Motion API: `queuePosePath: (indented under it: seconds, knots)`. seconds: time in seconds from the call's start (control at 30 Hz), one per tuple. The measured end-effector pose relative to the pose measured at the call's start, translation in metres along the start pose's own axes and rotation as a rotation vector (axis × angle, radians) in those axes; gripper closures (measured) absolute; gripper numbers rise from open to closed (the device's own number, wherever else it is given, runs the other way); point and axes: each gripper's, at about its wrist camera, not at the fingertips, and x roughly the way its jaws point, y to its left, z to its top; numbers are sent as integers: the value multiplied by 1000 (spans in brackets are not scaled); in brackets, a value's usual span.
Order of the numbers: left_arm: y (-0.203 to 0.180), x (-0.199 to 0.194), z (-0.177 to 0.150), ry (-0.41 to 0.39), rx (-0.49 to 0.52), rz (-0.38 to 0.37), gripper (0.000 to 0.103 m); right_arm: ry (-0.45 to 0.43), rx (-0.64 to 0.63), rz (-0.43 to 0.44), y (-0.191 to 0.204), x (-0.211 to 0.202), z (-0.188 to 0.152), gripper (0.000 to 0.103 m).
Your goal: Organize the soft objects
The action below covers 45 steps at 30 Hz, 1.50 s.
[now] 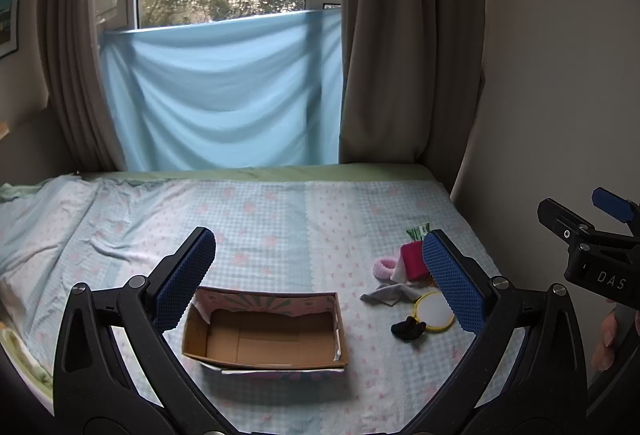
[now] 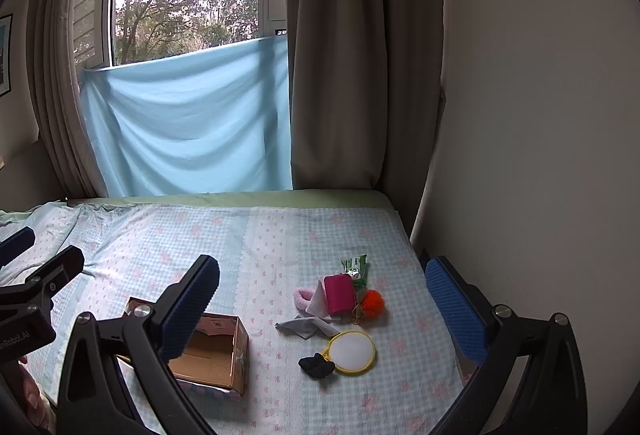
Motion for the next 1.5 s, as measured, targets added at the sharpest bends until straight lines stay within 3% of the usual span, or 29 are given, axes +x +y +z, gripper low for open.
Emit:
queuePosePath:
  seconds: [1.5]
  knots:
    - [-3,-2,-1,-17,11,30,0,6,10,-5,1,-3,2,0]
